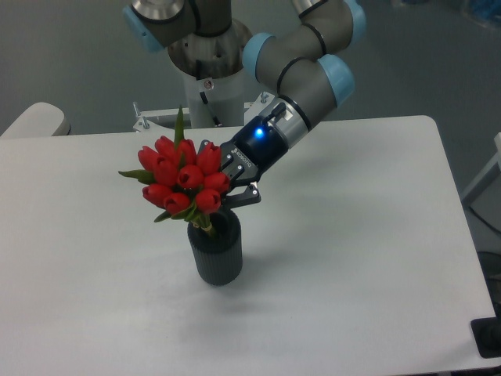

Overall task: Insert the flowers into the vase
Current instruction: 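Lower the tulip stems down into the grey vase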

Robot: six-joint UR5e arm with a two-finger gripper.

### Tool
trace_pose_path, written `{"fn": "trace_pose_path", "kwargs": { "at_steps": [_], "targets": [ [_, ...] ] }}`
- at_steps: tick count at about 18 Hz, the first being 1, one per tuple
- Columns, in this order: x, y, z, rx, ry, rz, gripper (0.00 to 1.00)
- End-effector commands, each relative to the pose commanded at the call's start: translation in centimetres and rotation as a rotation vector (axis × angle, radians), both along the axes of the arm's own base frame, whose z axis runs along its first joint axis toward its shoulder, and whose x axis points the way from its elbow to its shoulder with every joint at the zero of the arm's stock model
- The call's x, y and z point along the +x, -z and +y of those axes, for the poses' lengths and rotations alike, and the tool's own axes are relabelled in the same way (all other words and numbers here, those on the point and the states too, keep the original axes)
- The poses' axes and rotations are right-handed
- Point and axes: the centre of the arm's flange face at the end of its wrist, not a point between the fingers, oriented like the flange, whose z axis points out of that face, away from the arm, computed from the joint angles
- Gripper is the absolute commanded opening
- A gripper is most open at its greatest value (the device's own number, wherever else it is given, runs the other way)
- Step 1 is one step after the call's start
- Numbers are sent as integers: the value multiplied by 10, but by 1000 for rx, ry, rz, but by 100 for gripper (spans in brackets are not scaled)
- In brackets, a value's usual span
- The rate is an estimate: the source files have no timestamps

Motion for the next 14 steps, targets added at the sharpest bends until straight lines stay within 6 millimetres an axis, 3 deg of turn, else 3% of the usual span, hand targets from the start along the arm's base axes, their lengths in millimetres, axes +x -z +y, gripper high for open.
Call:
{"fn": "trace_pose_path", "kwargs": {
  "at_steps": [11,14],
  "targets": [
    [-3,34,-9,0,1,10,27],
    [-1,42,-13,-5,-2,0,33]
  ]
}}
